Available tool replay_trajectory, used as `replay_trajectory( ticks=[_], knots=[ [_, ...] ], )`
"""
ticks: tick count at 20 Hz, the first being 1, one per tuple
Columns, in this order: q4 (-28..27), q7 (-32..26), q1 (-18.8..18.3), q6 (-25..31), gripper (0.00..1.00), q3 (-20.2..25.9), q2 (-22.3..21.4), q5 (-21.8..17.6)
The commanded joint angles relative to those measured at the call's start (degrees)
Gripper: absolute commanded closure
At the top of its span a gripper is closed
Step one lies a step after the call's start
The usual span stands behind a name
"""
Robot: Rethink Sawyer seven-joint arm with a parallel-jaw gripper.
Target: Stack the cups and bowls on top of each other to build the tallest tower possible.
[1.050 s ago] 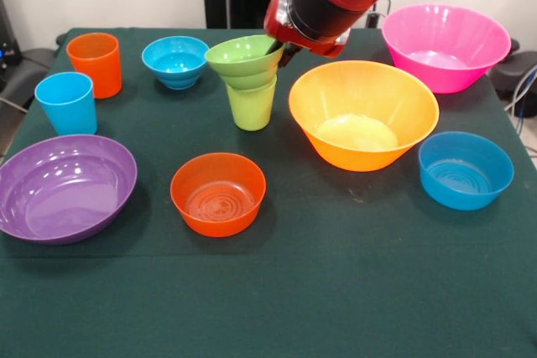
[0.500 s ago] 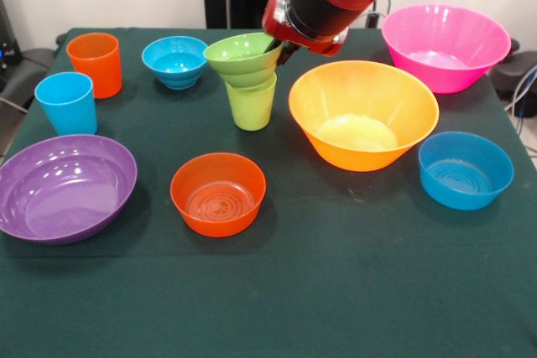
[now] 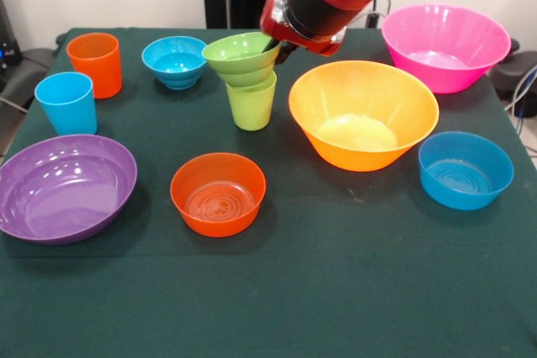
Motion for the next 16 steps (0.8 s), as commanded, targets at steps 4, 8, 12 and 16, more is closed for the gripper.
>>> replay_trajectory(
  ticks=[4, 8, 12, 16],
  knots=[
    [2.82, 1.94, -1.74, 4.6, 1.0, 7.53, 2.22, 0.01],
    [3.08, 2.06, -1.89, 4.44, 1.0, 7.78, 2.05, 0.04],
    [4.31, 2.13, -2.52, 2.26, 1.0, 8.7, 1.53, 0.67],
    [4.43, 2.64, -2.6, 2.41, 1.0, 8.82, 1.44, 0.7]
  ],
)
